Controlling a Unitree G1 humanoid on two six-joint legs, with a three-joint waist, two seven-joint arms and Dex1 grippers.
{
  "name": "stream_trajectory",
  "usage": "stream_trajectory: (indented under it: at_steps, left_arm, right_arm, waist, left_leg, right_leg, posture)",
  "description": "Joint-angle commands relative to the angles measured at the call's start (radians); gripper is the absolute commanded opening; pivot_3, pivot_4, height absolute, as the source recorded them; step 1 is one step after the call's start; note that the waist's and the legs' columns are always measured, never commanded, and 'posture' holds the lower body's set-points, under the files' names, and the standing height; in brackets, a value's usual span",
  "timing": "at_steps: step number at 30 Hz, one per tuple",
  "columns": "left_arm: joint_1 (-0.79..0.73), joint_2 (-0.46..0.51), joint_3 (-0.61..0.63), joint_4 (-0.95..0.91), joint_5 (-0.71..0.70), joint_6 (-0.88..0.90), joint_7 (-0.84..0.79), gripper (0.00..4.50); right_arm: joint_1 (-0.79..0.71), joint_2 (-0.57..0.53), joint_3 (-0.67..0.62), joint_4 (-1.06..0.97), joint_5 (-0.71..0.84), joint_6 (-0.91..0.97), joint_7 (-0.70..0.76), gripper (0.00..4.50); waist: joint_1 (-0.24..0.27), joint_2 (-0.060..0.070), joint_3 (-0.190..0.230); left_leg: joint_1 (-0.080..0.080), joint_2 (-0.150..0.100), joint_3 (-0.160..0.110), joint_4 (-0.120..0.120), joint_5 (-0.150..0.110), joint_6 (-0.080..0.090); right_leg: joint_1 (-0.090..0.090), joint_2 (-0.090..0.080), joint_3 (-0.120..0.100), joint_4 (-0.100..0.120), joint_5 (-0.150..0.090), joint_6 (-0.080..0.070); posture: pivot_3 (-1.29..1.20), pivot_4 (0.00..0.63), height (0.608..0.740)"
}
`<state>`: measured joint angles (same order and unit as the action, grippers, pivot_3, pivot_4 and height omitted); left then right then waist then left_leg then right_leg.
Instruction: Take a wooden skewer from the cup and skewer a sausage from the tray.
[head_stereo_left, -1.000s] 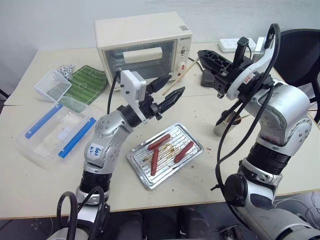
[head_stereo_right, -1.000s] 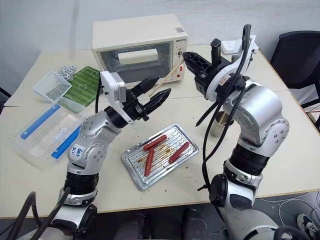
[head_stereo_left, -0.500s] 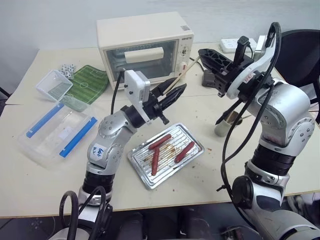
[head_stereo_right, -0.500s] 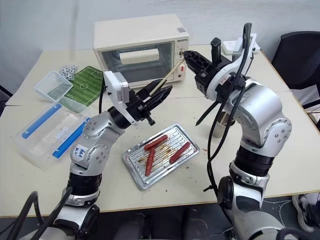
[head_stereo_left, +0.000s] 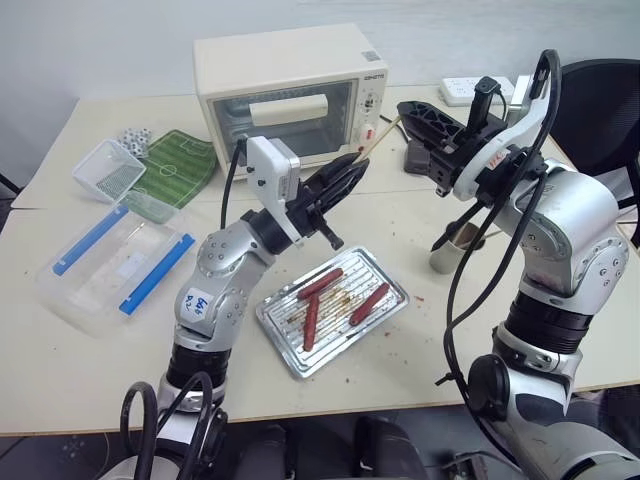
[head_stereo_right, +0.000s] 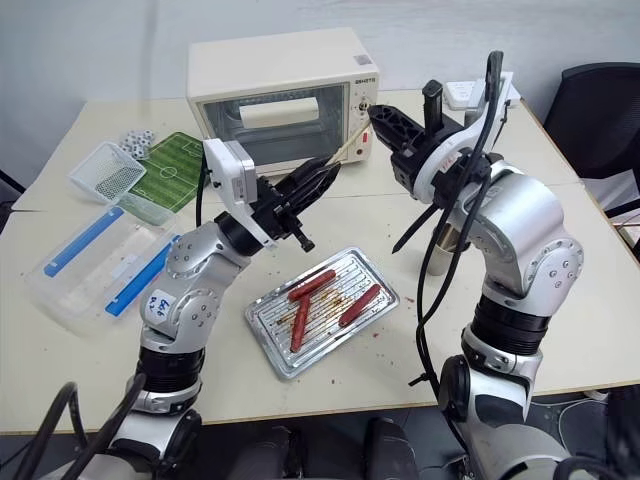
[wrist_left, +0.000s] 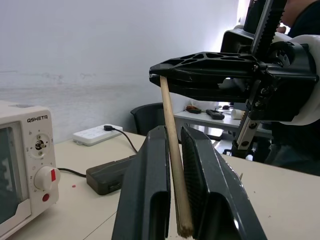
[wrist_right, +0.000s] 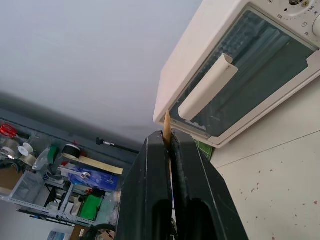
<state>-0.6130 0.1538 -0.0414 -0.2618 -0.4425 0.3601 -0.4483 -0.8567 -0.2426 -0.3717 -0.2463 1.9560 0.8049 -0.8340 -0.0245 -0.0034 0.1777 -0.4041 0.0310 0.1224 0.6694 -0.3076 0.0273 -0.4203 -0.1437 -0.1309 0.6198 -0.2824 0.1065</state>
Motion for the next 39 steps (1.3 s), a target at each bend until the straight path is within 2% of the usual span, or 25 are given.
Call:
stream_trajectory:
  at_steps: [1,4,7,14,17,20,27,28,30,33,35,38,39]
  left_arm:
    - [-0.018,-0.014,0.007,-0.037,0.007,-0.021,0.024,0.49]
    - [-0.016,-0.024,0.007,-0.036,0.005,-0.026,0.03,0.49]
    - [-0.012,-0.035,0.007,-0.035,0.002,-0.031,0.032,0.03]
    - [-0.016,-0.033,0.014,-0.018,0.014,-0.027,0.039,0.03]
    - [-0.024,-0.012,0.029,0.0,0.025,-0.027,0.036,0.03]
    - [-0.028,0.028,0.05,0.009,0.023,-0.021,0.016,0.0]
    - [-0.025,0.116,0.093,0.018,0.003,-0.001,-0.023,0.0]
    - [-0.026,0.124,0.098,0.017,0.0,0.004,-0.024,0.0]
    - [-0.024,0.152,0.11,0.009,-0.006,0.02,-0.036,0.0]
    - [-0.004,0.226,0.138,-0.026,-0.029,0.061,-0.076,0.0]
    - [0.015,0.286,0.161,-0.059,-0.057,0.1,-0.108,0.0]
    - [0.055,0.415,0.215,-0.13,-0.127,0.19,-0.185,0.0]
    - [0.074,0.466,0.233,-0.158,-0.154,0.221,-0.216,0.0]
  right_arm:
    - [-0.01,-0.019,-0.008,-0.03,0.016,-0.015,0.015,0.0]
    - [-0.013,-0.021,-0.009,-0.029,0.016,-0.017,0.018,0.0]
    - [-0.013,-0.024,-0.011,-0.028,0.016,-0.018,0.018,0.0]
    - [-0.02,-0.028,-0.037,-0.025,0.016,-0.039,0.022,0.0]
    - [-0.016,-0.064,-0.036,-0.019,0.016,-0.026,0.04,0.0]
    - [-0.009,-0.1,-0.023,-0.026,0.016,0.014,0.078,0.72]
    - [-0.005,-0.181,-0.011,0.006,0.016,0.055,0.143,3.07]
    - [-0.004,-0.216,-0.003,0.017,0.016,0.074,0.166,3.07]
    - [-0.004,-0.352,0.037,0.04,-0.023,0.162,0.277,3.07]
    - [-0.03,-0.569,0.151,0.022,-0.279,0.301,0.613,3.07]
    - [-0.043,-0.684,0.26,-0.003,-0.5,0.287,0.869,3.07]
    - [-0.063,-0.815,0.466,0.007,-0.836,0.15,1.265,3.07]
    - [-0.071,-0.832,0.515,0.025,-0.903,0.119,1.383,3.25]
  waist:
    - [0.0,0.0,0.0]
    - [0.0,0.0,0.0]
    - [0.0,0.0,0.0]
    - [0.0,0.0,0.0]
    - [0.0,0.0,0.0]
    - [0.001,0.0,0.0]
    - [0.0,0.0,0.0]
    - [0.001,0.0,0.0]
    - [0.008,0.0,0.0]
    - [0.018,0.0,0.001]
    - [0.018,-0.001,0.001]
    - [0.016,-0.001,0.001]
    - [0.015,-0.001,0.001]
  left_leg:
    - [0.0,0.0,0.0,0.0,0.0,0.0]
    - [0.0,0.0,0.0,0.0,0.0,0.0]
    - [0.0,0.0,0.0,0.0,0.0,0.0]
    - [0.0,0.0,0.0,0.0,0.0,0.0]
    - [0.0,0.0,0.0,0.0,0.0,0.0]
    - [0.0,0.0,0.0,0.0,0.0,0.0]
    - [0.0,0.0,0.0,-0.001,0.0,0.0]
    - [0.0,0.0,0.0,-0.001,0.0,0.0]
    - [-0.001,0.0,0.0,0.0,0.0,0.0]
    - [-0.001,-0.001,0.0,-0.001,0.0,0.001]
    - [0.0,0.0,0.001,-0.002,0.0,0.001]
    - [0.0,0.001,0.001,-0.002,-0.001,0.001]
    - [-0.001,0.001,0.002,-0.002,-0.001,0.001]
  right_leg:
    - [0.0,0.0,0.0,0.0,0.0,0.0]
    - [0.0,0.0,0.0,0.0,0.0,0.0]
    - [0.0,0.0,0.0,0.0,0.0,0.0]
    - [0.0,0.0,0.0,0.0,0.0,0.0]
    - [0.0,0.0,0.0,0.0,0.0,0.0]
    - [0.0,0.0,0.0,0.0,0.0,0.0]
    - [0.0,0.0,-0.001,-0.001,0.0,0.0]
    - [0.0,0.0,0.0,-0.001,0.0,0.0]
    - [0.0,0.0,-0.001,-0.001,0.0,0.0]
    - [0.0,-0.001,-0.001,-0.003,0.0,0.001]
    - [0.0,0.0,-0.001,-0.004,0.0,0.001]
    - [-0.001,0.001,0.0,-0.004,0.001,0.001]
    - [-0.003,0.001,0.0,-0.004,0.001,0.001]
  posture:
    - [0.0,0.15,0.74]
    - [0.0,0.15,0.74]
    - [0.0,0.15,0.74]
    - [0.0,0.15,0.74]
    - [0.0,0.15,0.74]
    - [0.0,0.15,0.74]
    - [0.0,0.15,0.74]
    - [0.0,0.15,0.74]
    - [0.0,0.15,0.74]
    - [0.0,0.15,0.74]
    - [0.0,0.15,0.74]
    - [0.0,0.15,0.74]
    - [0.0,0.15,0.74]
